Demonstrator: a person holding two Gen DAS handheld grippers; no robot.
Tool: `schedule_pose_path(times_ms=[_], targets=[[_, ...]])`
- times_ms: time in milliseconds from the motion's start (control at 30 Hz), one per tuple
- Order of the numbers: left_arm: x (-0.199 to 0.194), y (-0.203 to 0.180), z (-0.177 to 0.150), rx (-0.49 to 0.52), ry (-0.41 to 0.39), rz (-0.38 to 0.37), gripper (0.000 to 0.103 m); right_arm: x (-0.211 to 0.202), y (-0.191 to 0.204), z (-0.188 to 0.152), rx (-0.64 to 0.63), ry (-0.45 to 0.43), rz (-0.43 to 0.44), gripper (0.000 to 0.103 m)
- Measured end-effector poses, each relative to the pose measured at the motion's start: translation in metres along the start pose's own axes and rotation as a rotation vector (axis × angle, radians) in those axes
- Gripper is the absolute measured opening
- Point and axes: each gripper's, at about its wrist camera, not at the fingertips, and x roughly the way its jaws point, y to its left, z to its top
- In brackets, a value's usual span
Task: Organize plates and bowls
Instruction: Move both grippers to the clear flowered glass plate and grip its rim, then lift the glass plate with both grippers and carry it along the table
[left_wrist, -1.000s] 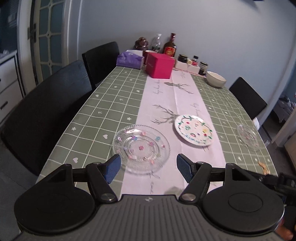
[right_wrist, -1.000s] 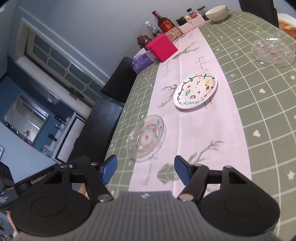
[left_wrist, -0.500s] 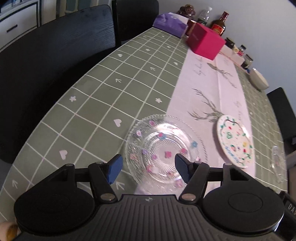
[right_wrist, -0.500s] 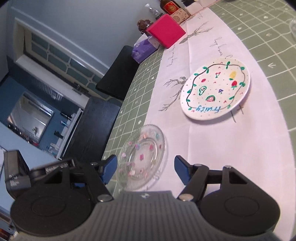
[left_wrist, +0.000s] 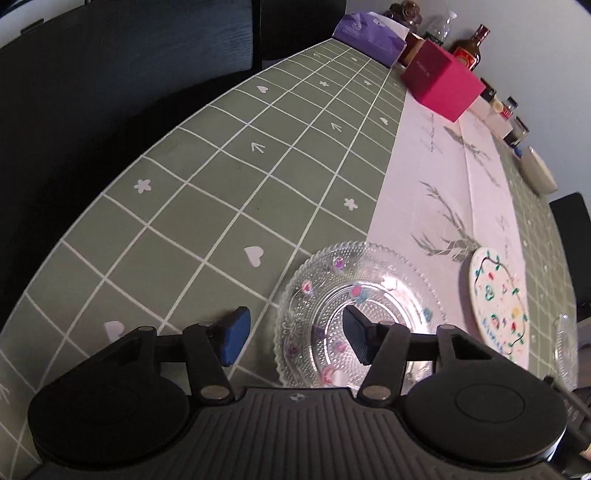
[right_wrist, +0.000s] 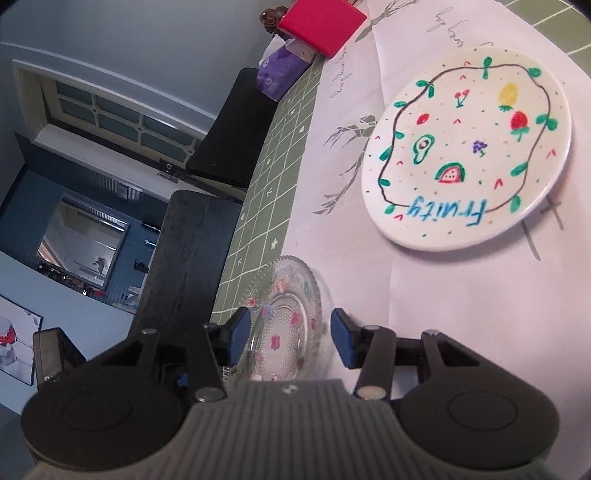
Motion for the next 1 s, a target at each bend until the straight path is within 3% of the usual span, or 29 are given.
schedule_pose_path(times_ms=[233,367,433,500,600,700,800,1000], targets=[[0.005,-0.019,-0.008,0.093,-0.031,0.054,0.062,0.003,0.011,-0.013,-0.114,-0.042,-0.032,0.048],[0.007,-0.033,-0.017,0.173,-0.051,0.098,0.051,0.007,0.015,-0.016,-0.134,-0.047,-0.056,0.045],[0.006,-0.036,-0.022,0.18,-0.083,0.151,0.039,0.007,0.015,-0.018,-0.151,-0.058,-0.077,0.04],[0.004,-0.034,-0.022,0.145,-0.084,0.156,0.036,0.007,0.012,-0.018,-0.143,-0.071,-0.1,0.025],[0.002,-0.027,-0.017,0.098,-0.067,0.138,0.029,0.008,0.005,-0.014,-0.122,-0.072,-0.117,0.01],[-0.001,-0.024,-0.017,0.113,-0.067,0.125,0.023,0.006,0.004,-0.014,-0.116,-0.074,-0.129,0.006],[-0.001,-0.029,-0.02,0.153,-0.08,0.131,0.023,0.002,0.004,-0.017,-0.113,-0.075,-0.136,0.006],[-0.005,-0.033,-0.024,0.14,-0.07,0.114,0.02,-0.006,0.009,-0.016,-0.099,-0.078,-0.167,0.006]])
